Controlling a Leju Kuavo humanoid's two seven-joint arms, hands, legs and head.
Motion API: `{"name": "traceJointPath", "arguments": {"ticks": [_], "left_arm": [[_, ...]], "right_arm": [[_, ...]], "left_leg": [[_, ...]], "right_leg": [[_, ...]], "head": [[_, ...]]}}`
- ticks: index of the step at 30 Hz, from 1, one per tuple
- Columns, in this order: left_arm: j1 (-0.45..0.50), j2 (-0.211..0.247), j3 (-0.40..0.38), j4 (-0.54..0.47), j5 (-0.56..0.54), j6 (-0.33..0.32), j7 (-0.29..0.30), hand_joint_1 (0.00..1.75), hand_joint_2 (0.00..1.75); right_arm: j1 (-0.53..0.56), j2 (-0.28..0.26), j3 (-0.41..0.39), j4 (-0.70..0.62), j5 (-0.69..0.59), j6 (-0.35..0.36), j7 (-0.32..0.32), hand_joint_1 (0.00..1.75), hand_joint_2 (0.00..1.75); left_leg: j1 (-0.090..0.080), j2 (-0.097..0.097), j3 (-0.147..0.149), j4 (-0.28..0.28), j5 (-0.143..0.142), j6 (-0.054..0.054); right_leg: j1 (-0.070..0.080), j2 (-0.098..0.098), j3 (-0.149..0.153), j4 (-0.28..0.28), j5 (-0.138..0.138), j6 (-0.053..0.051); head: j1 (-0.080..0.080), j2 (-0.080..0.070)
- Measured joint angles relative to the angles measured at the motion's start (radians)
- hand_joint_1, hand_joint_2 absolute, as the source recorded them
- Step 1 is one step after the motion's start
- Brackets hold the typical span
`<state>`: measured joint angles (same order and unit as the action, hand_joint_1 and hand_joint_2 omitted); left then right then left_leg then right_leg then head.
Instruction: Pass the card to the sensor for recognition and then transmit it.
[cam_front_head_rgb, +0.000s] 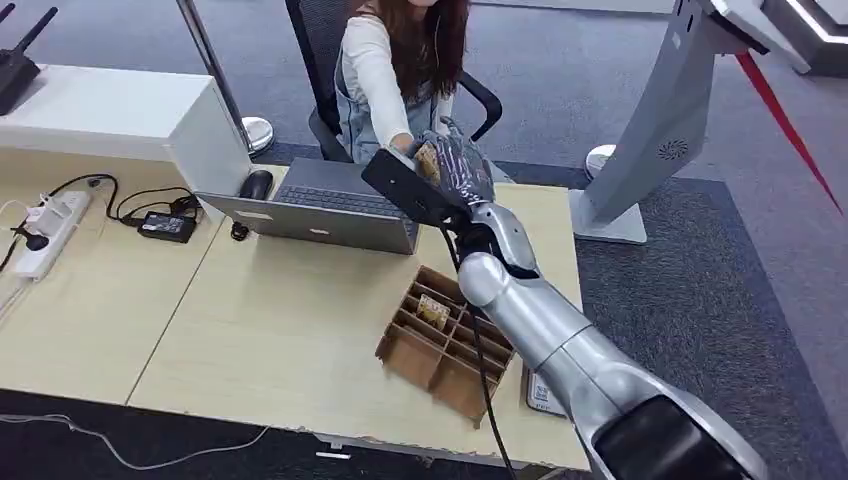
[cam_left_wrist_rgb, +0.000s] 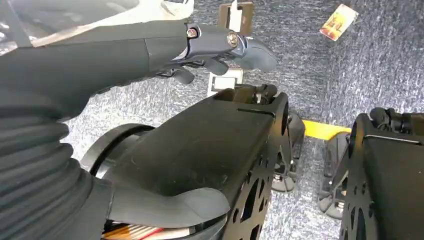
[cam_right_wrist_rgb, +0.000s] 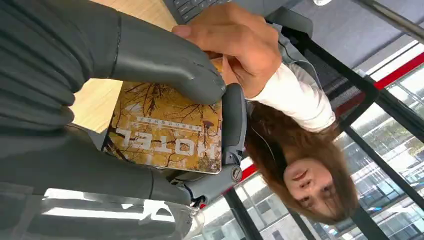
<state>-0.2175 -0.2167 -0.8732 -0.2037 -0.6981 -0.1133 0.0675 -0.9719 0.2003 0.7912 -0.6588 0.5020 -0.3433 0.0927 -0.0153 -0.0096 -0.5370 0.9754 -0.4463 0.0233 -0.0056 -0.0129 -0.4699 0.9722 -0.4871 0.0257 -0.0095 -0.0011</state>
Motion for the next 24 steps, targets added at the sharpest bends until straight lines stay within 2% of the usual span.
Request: {"name": "traceJointPath", "arguments": {"ticks": [7, 12, 20, 24], "left_arm": [[0.002, 0.000, 0.002, 0.000, 0.006, 0.000, -0.005, 0.00, 1.75], [0.005, 0.000, 0.004, 0.000, 0.016, 0.002, -0.005, 0.00, 1.75], [0.010, 0.001, 0.021, 0.000, 0.021, 0.005, -0.007, 0.00, 1.75], [0.013, 0.001, 0.026, 0.000, 0.022, 0.009, -0.009, 0.00, 1.75]], "right_arm": [[0.000, -0.010, -0.003, -0.014, -0.005, 0.000, -0.001, 1.75, 1.75], [0.000, -0.034, -0.023, -0.071, -0.010, -0.001, 0.031, 1.75, 1.75], [0.002, -0.097, -0.071, -0.205, 0.002, 0.003, 0.073, 1.75, 1.75], [0.005, -0.151, -0.098, -0.305, 0.048, 0.003, 0.115, 1.75, 1.75]], "left_leg": [[0.000, 0.000, 0.000, 0.000, 0.000, 0.000], [0.000, 0.001, 0.000, 0.000, 0.000, 0.000], [0.000, 0.002, 0.000, 0.000, 0.000, 0.000], [0.000, 0.002, 0.000, 0.000, 0.000, 0.000]], "right_leg": [[0.000, 0.000, 0.000, 0.000, 0.000, 0.000], [0.000, 0.000, 0.000, 0.000, 0.000, 0.000], [0.000, 0.000, -0.001, 0.000, 0.000, 0.000], [0.000, 0.000, -0.001, 0.000, 0.000, 0.000]], "head": [[0.000, 0.000], [0.000, 0.000], [0.000, 0.000], [0.000, 0.000]]}}
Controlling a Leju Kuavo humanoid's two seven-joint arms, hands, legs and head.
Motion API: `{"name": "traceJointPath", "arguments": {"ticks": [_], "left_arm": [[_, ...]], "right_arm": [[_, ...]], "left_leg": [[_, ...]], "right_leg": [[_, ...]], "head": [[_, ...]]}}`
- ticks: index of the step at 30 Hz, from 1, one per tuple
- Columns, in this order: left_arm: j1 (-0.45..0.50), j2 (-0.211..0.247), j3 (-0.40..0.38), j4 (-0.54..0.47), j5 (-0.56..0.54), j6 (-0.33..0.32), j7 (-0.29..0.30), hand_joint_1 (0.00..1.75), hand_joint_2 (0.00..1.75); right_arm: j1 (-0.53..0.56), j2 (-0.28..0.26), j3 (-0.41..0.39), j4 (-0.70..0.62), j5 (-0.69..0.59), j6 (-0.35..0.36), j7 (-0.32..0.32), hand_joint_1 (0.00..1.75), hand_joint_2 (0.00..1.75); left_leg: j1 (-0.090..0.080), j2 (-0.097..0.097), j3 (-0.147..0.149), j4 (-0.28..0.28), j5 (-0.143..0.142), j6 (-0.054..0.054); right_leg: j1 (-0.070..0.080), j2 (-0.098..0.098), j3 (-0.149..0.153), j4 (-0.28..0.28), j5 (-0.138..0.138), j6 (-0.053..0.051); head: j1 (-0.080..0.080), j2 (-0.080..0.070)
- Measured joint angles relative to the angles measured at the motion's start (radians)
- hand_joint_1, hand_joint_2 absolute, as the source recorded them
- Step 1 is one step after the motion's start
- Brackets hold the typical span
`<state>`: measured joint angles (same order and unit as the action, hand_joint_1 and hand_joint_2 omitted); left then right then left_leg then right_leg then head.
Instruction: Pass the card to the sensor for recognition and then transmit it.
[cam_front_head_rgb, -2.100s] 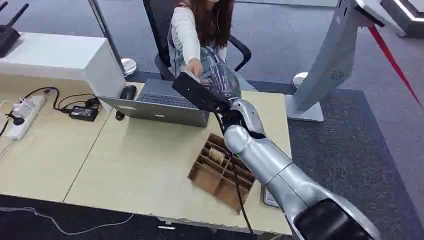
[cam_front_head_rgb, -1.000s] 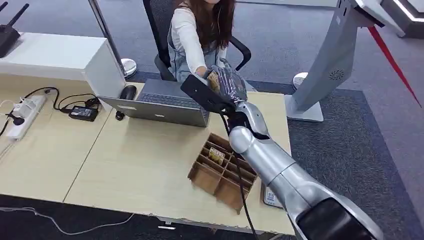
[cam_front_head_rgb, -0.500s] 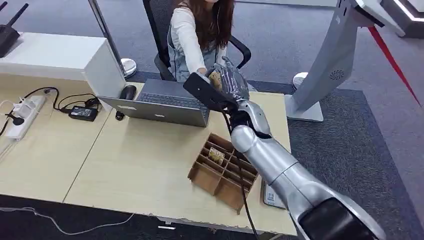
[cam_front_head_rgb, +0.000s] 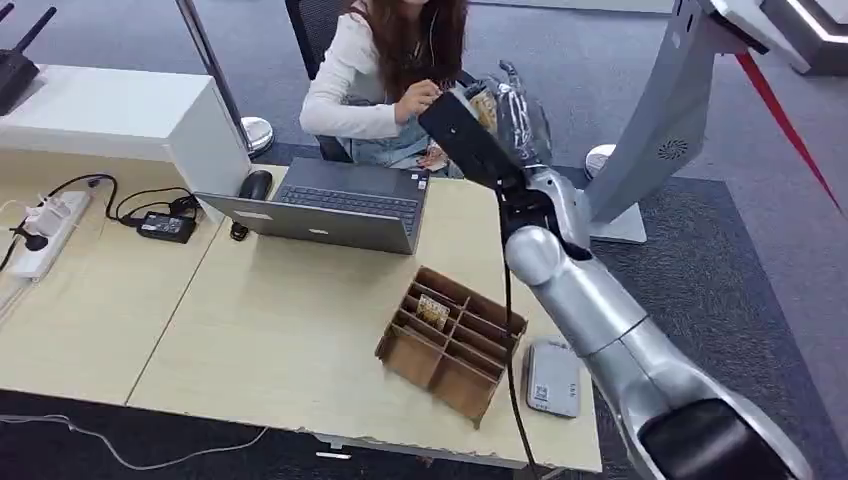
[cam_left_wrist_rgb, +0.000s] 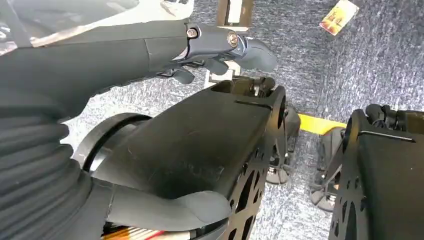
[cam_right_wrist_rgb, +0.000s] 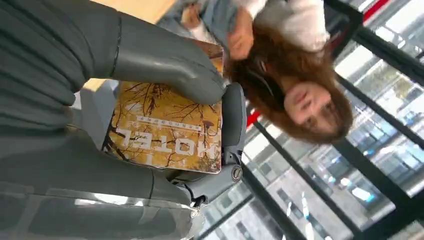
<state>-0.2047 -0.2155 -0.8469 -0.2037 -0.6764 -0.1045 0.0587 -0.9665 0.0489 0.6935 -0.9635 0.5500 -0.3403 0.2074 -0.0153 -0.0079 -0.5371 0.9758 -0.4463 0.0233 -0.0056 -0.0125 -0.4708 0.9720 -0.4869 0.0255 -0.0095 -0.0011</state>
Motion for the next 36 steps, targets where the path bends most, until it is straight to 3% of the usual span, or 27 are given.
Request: {"name": "traceJointPath", "arguments": {"ticks": [6, 13, 17, 22, 28, 36], "left_arm": [[0.006, 0.000, 0.010, 0.000, 0.004, 0.015, 0.000, 0.00, 1.75], [0.012, 0.001, 0.028, 0.000, 0.035, 0.027, 0.014, 0.00, 1.75], [0.015, 0.001, 0.040, 0.000, 0.050, 0.033, 0.024, 0.00, 1.75], [0.019, 0.001, 0.054, 0.000, 0.060, 0.041, 0.038, 0.00, 1.75], [0.023, 0.001, 0.070, -0.008, 0.063, 0.052, 0.069, 0.00, 1.75], [0.025, 0.001, 0.081, -0.011, 0.078, 0.055, 0.087, 0.00, 1.75]], "right_arm": [[0.024, -0.109, -0.032, -0.147, 0.120, 0.018, 0.046, 1.75, 1.75], [0.101, -0.231, -0.056, -0.314, 0.287, 0.108, 0.144, 1.75, 1.75], [0.173, -0.282, -0.064, -0.384, 0.372, 0.110, 0.187, 1.75, 1.75], [0.264, -0.348, -0.091, -0.447, 0.386, 0.102, 0.188, 1.75, 1.75], [0.314, -0.402, -0.145, -0.431, 0.403, 0.008, 0.135, 1.75, 1.75], [0.335, -0.420, -0.176, -0.388, 0.415, -0.003, 0.184, 1.75, 1.75]], "left_leg": [[0.000, 0.000, 0.000, 0.000, 0.000, 0.000], [0.000, 0.002, 0.000, 0.000, 0.000, 0.000], [0.000, 0.002, 0.001, 0.000, 0.000, 0.000], [0.001, 0.002, 0.001, 0.000, 0.000, 0.000], [0.001, 0.003, 0.000, 0.000, 0.000, 0.000], [0.001, 0.003, 0.000, 0.000, 0.000, 0.000]], "right_leg": [[0.000, 0.000, 0.000, 0.000, 0.000, 0.000], [0.000, 0.001, 0.000, -0.001, 0.000, 0.000], [0.000, 0.001, 0.000, 0.000, 0.000, 0.000], [0.001, 0.001, 0.000, -0.001, 0.000, 0.000], [0.001, 0.002, 0.000, -0.001, 0.001, -0.001], [0.002, 0.002, 0.000, -0.001, 0.001, -0.001]], "head": [[0.000, 0.000], [0.000, 0.000], [0.000, 0.000], [0.000, 0.000], [0.000, 0.000], [0.000, 0.000]]}}
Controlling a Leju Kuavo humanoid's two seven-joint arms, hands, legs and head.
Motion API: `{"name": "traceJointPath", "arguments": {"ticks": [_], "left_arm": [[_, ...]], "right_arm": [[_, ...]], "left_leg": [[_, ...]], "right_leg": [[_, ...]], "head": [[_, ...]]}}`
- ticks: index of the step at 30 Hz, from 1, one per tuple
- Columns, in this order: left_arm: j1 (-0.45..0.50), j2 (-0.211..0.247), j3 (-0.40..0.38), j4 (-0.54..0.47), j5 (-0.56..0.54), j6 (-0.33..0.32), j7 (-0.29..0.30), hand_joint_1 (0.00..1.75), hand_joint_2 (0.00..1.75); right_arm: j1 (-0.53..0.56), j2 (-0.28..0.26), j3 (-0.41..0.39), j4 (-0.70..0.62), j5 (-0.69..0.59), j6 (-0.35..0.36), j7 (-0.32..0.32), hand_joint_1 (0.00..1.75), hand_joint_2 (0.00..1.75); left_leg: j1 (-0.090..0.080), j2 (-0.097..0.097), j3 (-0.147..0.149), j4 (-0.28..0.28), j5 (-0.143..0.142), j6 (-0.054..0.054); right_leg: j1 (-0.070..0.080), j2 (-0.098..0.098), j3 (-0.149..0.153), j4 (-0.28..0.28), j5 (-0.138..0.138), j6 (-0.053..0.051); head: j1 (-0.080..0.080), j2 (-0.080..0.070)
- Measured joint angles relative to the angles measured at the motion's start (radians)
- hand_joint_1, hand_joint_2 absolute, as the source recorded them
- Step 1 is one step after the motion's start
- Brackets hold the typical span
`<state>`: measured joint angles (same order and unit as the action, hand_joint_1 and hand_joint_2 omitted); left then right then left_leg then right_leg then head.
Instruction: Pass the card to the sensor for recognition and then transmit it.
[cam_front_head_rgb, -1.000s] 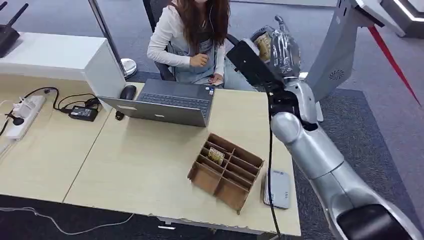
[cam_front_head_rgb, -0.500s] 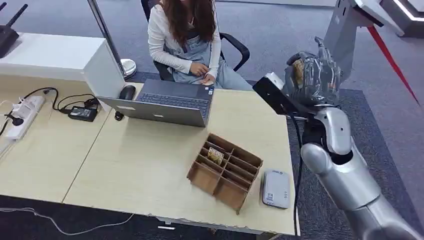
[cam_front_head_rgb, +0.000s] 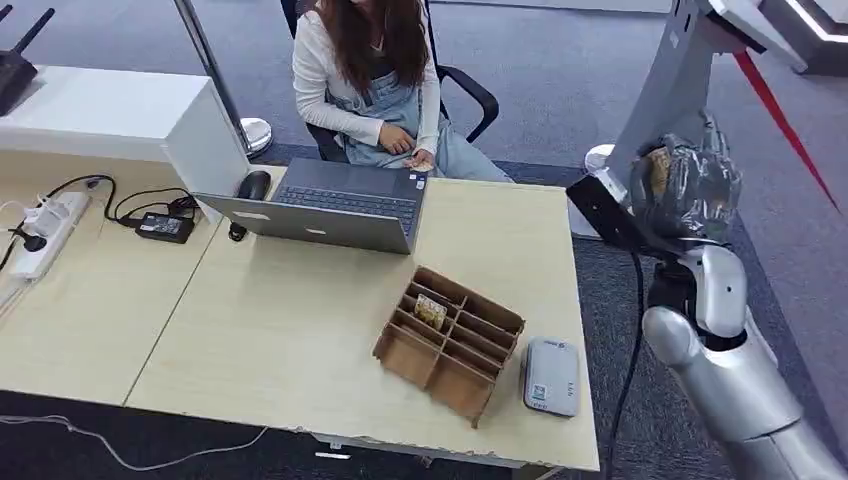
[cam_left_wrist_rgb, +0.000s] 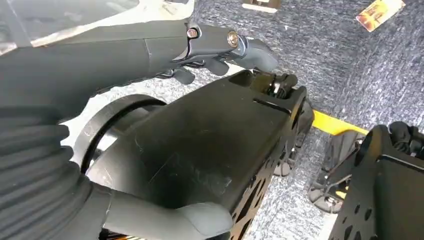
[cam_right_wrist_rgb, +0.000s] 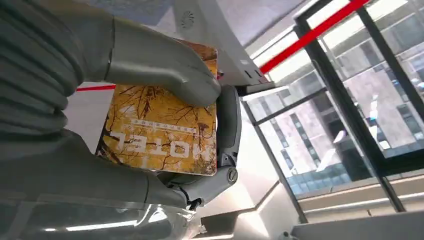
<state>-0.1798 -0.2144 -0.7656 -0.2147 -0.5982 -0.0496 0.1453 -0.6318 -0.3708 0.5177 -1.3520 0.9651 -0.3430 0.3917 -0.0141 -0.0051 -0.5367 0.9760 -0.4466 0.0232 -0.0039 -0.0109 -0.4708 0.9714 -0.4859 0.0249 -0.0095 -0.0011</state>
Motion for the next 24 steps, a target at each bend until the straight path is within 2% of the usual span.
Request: {"name": "traceJointPath", "arguments": {"ticks": [7, 14, 24], "left_arm": [[0.002, 0.000, 0.012, -0.004, -0.006, 0.016, 0.023, 0.00, 1.75], [0.001, -0.002, 0.016, -0.004, -0.018, 0.031, 0.052, 0.00, 1.75], [0.001, -0.002, 0.015, -0.004, -0.027, 0.038, 0.053, 0.00, 1.75]], "right_arm": [[0.073, -0.013, -0.009, 0.014, 0.021, 0.008, 0.073, 1.75, 1.75], [0.187, -0.062, -0.032, 0.056, -0.018, 0.006, 0.002, 1.75, 1.75], [0.223, -0.066, -0.048, 0.108, -0.013, 0.011, -0.005, 1.75, 1.75]], "left_leg": [[0.001, 0.000, 0.000, 0.000, 0.000, 0.000], [0.001, -0.002, -0.001, 0.000, 0.000, 0.000], [0.001, -0.001, -0.001, 0.000, 0.000, 0.000]], "right_leg": [[0.001, 0.000, 0.000, 0.000, 0.000, 0.000], [0.001, 0.000, 0.000, -0.001, 0.000, 0.000], [0.001, 0.000, 0.000, -0.001, 0.000, 0.000]], "head": [[0.000, 0.000], [0.000, 0.000], [0.000, 0.000]]}}
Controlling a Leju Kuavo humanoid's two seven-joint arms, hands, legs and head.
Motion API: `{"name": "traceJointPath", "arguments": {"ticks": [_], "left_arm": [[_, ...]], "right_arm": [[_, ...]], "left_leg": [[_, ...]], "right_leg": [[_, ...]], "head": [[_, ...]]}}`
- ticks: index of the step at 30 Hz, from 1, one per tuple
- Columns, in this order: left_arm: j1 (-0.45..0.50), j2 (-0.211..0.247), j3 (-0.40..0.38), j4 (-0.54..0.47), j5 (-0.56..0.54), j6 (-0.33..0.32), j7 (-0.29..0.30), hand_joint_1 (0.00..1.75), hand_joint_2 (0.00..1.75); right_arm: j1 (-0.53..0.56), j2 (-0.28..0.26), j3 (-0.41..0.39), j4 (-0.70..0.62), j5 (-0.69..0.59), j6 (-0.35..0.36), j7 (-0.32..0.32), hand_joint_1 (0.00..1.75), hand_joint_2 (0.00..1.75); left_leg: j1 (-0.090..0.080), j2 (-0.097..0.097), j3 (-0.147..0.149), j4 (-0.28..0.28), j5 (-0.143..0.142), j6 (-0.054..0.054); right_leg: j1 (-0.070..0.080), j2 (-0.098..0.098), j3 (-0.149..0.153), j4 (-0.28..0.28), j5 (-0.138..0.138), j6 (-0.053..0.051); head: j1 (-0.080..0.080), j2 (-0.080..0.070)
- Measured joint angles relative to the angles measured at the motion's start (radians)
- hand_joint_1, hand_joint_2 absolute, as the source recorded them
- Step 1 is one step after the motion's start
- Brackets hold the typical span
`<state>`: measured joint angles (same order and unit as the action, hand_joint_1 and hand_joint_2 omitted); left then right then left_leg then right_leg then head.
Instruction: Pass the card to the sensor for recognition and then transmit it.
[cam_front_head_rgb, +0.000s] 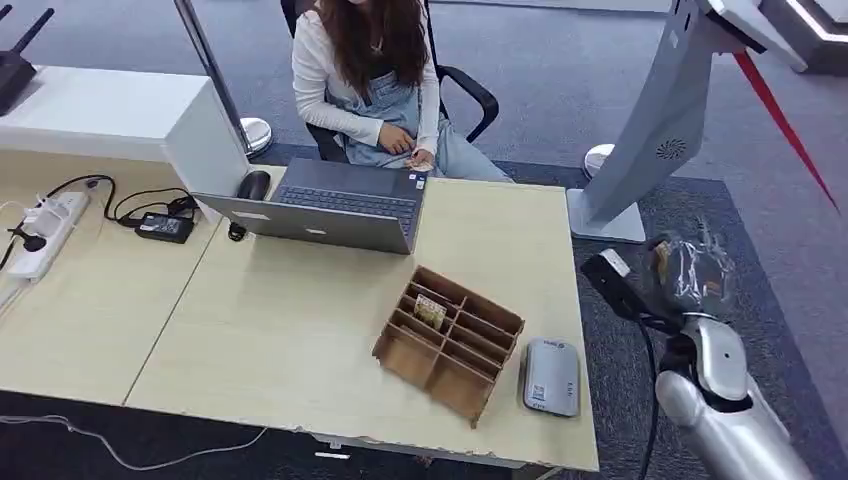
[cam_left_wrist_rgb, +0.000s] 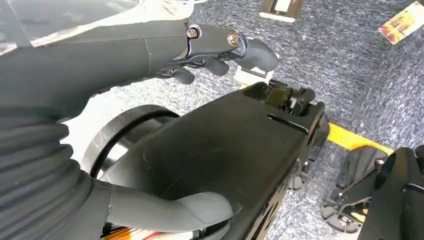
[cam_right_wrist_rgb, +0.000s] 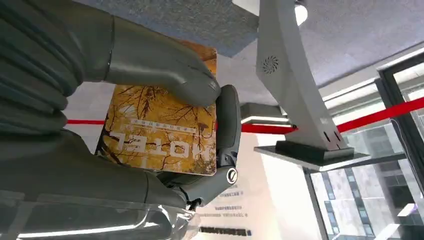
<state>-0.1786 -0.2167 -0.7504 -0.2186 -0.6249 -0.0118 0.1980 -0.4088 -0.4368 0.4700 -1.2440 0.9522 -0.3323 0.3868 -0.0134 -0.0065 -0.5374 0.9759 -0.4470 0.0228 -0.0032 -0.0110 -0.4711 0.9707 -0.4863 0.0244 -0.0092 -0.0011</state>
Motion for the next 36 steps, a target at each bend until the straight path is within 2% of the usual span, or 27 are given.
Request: {"name": "traceJointPath", "arguments": {"ticks": [8, 11, 13, 15, 18, 24, 31, 36], "left_arm": [[0.000, 0.000, -0.003, 0.000, -0.016, 0.003, -0.003, 0.00, 1.75], [0.000, 0.000, -0.005, 0.000, -0.021, 0.003, -0.005, 0.00, 1.75], [0.000, 0.000, -0.006, 0.000, -0.020, 0.003, -0.008, 0.00, 1.75], [0.000, 0.000, -0.006, 0.000, -0.020, 0.002, -0.011, 0.00, 1.75], [0.000, 0.000, -0.006, 0.000, -0.020, 0.000, -0.016, 0.00, 1.75], [0.000, 0.000, -0.006, 0.000, -0.023, -0.006, -0.026, 0.00, 1.75], [0.000, 0.000, -0.006, 0.001, -0.024, -0.007, -0.029, 0.00, 1.75], [0.000, 0.000, -0.007, 0.001, -0.030, -0.008, -0.035, 0.00, 1.75]], "right_arm": [[0.004, 0.011, 0.000, 0.026, 0.002, 0.001, -0.011, 1.75, 1.75], [0.004, 0.029, 0.006, 0.037, 0.013, 0.002, -0.005, 1.75, 1.75], [0.000, 0.061, 0.015, 0.048, 0.029, 0.015, 0.017, 1.75, 1.75], [-0.003, 0.082, 0.028, 0.055, 0.030, 0.033, 0.025, 1.75, 1.75], [-0.010, 0.100, 0.047, 0.065, -0.039, 0.096, 0.024, 1.75, 1.75], [-0.028, 0.113, 0.073, 0.069, -0.124, 0.215, 0.027, 1.75, 1.75], [-0.042, 0.115, 0.098, 0.069, -0.140, 0.243, 0.035, 1.75, 1.75], [-0.065, 0.108, 0.118, 0.052, -0.149, 0.295, 0.075, 1.75, 1.75]], "left_leg": [[0.000, 0.000, 0.000, 0.000, 0.000, 0.000], [0.000, 0.000, -0.001, 0.000, 0.000, 0.000], [0.000, 0.000, 0.000, 0.000, 0.000, 0.000], [0.001, -0.001, 0.000, 0.000, 0.000, 0.000], [0.001, -0.003, -0.001, 0.000, 0.000, 0.000], [0.000, -0.003, -0.001, 0.000, 0.000, 0.000], [0.000, -0.003, -0.001, 0.000, 0.000, 0.000], [0.000, -0.003, -0.001, 0.000, 0.000, 0.000]], "right_leg": [[0.000, 0.000, 0.000, 0.000, 0.000, 0.000], [0.001, 0.000, 0.001, 0.000, 0.000, 0.000], [0.001, 0.000, 0.000, 0.000, 0.000, 0.000], [0.001, -0.001, 0.000, 0.000, 0.000, 0.000], [0.001, -0.003, 0.000, 0.000, 0.000, 0.000], [0.001, -0.003, 0.000, 0.000, 0.000, 0.000], [0.001, -0.003, 0.000, 0.000, 0.000, 0.000], [0.001, -0.003, 0.000, 0.001, 0.000, 0.000]], "head": [[0.000, 0.000], [0.000, 0.000], [0.000, 0.000], [0.000, 0.000], [0.000, 0.000], [0.000, 0.000], [0.000, 0.000], [0.000, 0.000]]}}
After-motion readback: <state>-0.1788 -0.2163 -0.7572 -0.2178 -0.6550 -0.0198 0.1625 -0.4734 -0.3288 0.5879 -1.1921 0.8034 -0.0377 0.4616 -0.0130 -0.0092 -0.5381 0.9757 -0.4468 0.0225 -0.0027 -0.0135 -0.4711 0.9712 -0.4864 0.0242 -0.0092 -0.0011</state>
